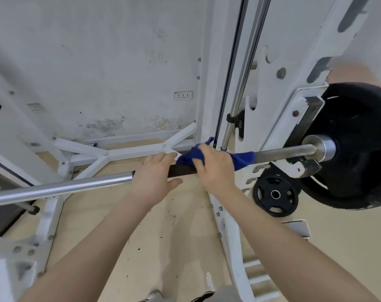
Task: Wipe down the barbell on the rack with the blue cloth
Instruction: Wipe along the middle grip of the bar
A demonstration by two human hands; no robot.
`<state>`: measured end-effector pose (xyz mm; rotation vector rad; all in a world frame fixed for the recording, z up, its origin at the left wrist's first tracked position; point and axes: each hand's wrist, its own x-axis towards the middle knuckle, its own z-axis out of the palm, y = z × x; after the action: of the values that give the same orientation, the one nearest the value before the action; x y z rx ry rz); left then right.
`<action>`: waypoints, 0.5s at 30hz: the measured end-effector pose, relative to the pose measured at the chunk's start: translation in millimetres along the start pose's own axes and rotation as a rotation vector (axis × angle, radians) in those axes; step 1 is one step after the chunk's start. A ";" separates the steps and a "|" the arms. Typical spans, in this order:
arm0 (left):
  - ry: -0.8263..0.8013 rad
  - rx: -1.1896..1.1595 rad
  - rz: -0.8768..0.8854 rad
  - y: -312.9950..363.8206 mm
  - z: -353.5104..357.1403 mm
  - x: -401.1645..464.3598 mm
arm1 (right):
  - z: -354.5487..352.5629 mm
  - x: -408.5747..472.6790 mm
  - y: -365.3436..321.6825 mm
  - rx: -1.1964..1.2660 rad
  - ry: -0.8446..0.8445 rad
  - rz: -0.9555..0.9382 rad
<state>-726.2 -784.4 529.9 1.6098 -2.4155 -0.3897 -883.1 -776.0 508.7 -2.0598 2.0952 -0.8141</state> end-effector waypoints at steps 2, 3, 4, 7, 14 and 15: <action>0.027 -0.007 -0.022 -18.2 -8.5 -5.6 | 16.8 -2.4 -35.7 -0.068 -0.038 -0.106; 0.043 -0.011 -0.045 -29.7 -14.4 -8.8 | 27.1 -5.0 -53.7 -0.083 -0.049 -0.163; 0.044 -0.011 -0.071 -42.6 -20.9 -12.1 | 37.1 -8.7 -72.4 -0.085 -0.058 -0.223; -0.060 0.083 -0.125 -79.0 -38.0 -23.9 | 59.3 -18.8 -111.7 -0.067 -0.093 -0.331; -0.095 0.139 -0.005 -83.5 -35.0 -32.8 | 45.5 -5.0 -69.9 -0.243 -0.066 -0.501; -0.089 0.133 0.007 -82.1 -32.4 -33.1 | 41.0 -6.4 -58.6 -0.265 -0.036 -0.485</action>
<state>-632.0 -787.3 532.0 1.6701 -2.5623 -0.3113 -812.3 -779.2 497.0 -2.7594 1.7843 -0.5545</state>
